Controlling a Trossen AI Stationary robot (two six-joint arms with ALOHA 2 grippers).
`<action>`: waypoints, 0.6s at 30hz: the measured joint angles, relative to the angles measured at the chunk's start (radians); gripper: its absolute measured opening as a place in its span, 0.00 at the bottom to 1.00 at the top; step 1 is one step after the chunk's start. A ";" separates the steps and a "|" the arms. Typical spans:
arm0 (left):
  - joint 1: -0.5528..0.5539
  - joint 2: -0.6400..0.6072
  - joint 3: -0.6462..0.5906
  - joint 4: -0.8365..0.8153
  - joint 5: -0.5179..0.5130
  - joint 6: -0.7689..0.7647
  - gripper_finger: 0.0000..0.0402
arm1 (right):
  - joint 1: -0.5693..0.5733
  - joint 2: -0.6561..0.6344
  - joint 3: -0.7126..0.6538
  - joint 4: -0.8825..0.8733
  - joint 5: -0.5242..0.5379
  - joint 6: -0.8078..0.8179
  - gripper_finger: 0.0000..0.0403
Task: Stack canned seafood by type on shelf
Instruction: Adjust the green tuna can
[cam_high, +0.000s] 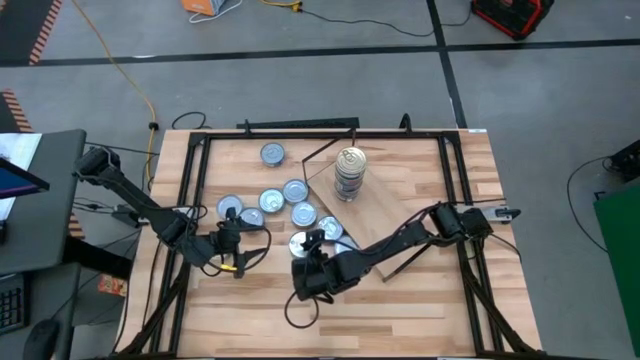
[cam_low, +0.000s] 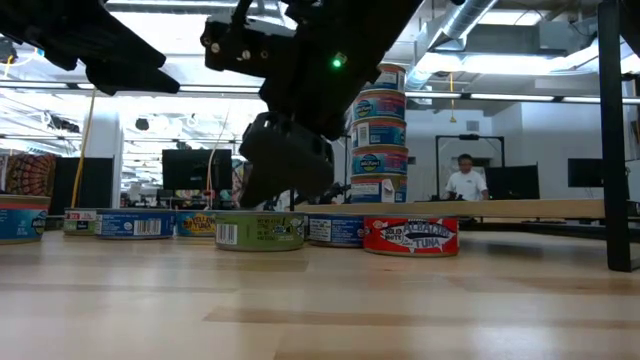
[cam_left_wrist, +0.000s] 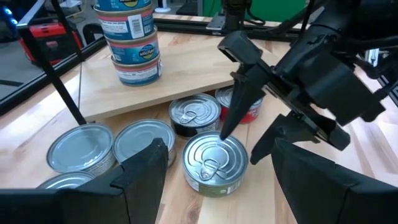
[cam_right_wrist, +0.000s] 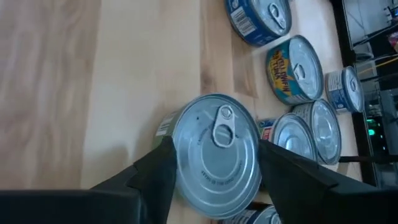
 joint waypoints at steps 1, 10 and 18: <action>0.000 0.000 0.000 0.000 -0.001 0.000 0.69 | 0.000 0.000 0.000 -0.006 -0.006 0.005 0.61; 0.000 0.000 0.000 -0.001 -0.001 0.001 0.69 | -0.014 0.022 -0.001 -0.016 -0.104 0.013 0.42; 0.000 0.000 0.000 -0.008 -0.002 0.001 0.69 | -0.005 0.060 0.000 -0.007 -0.102 -0.080 0.31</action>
